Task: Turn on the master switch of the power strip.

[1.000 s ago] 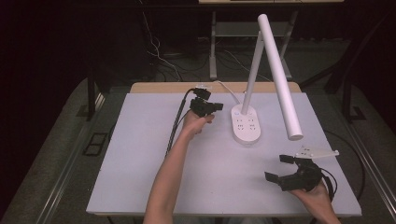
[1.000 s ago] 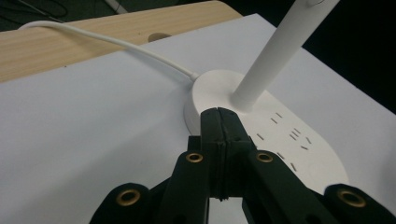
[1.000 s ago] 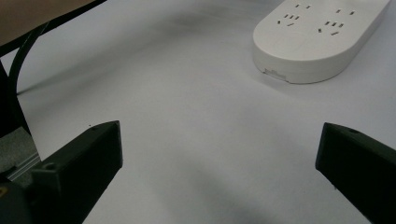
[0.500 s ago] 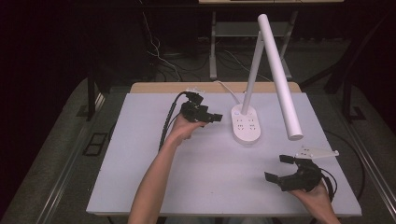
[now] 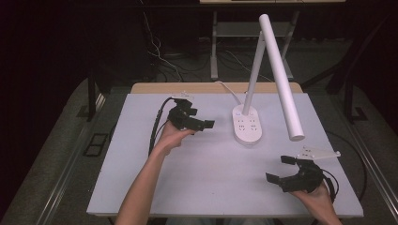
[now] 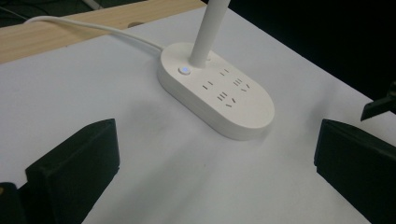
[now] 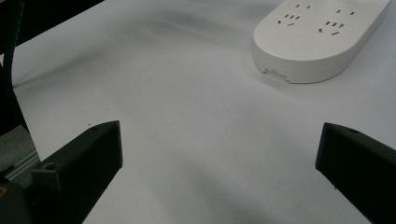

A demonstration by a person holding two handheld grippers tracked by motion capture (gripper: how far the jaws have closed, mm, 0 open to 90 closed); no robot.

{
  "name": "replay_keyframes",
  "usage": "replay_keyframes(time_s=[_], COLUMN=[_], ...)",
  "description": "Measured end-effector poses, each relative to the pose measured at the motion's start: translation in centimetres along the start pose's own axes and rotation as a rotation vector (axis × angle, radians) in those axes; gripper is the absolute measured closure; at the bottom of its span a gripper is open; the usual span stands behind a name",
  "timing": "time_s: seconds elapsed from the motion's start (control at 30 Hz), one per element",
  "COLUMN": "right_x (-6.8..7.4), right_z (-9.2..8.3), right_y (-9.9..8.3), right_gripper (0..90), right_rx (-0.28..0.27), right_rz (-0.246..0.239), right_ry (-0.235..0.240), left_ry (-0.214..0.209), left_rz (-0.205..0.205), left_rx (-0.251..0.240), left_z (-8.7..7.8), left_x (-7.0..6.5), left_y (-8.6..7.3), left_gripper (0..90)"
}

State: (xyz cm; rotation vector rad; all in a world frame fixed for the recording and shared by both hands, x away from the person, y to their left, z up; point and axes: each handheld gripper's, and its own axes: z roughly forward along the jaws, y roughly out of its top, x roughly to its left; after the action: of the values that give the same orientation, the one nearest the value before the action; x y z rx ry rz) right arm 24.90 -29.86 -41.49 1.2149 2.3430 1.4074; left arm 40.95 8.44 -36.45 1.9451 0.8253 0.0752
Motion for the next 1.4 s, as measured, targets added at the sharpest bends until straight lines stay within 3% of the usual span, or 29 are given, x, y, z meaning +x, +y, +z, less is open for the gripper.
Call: replay_keyframes(time_s=[0.57,0.73,0.93,1.17,1.4], right_x=[0.1,0.2,0.4,0.4,0.7], right_z=[0.0,0.0,0.2,0.3,0.4], right_y=[-0.1,0.0,-0.1,-0.2,-0.3], right_gripper=[0.1,0.1,0.1,0.1,0.1], right_rx=[-0.003,-0.005,-0.006,-0.006,-0.008], right_rz=[0.006,0.006,0.0,0.003,0.001], right_ry=[0.0,0.004,0.008,0.016,0.022], left_ry=[0.055,0.062,0.07,0.077,0.07], left_rz=[-0.004,-0.041,-0.048,-0.015,-0.018], left_rx=[-0.042,-0.077,-0.092,-0.049,-0.047], left_z=[-5.0,-6.5,-7.8,-8.2,-9.0], left_x=[-1.2,-1.5,-2.4,-3.8,-4.7], left_y=[-5.4,-7.5,-9.2,-11.7,-13.5], left_gripper=[0.0,0.0,0.4,0.1,0.2])
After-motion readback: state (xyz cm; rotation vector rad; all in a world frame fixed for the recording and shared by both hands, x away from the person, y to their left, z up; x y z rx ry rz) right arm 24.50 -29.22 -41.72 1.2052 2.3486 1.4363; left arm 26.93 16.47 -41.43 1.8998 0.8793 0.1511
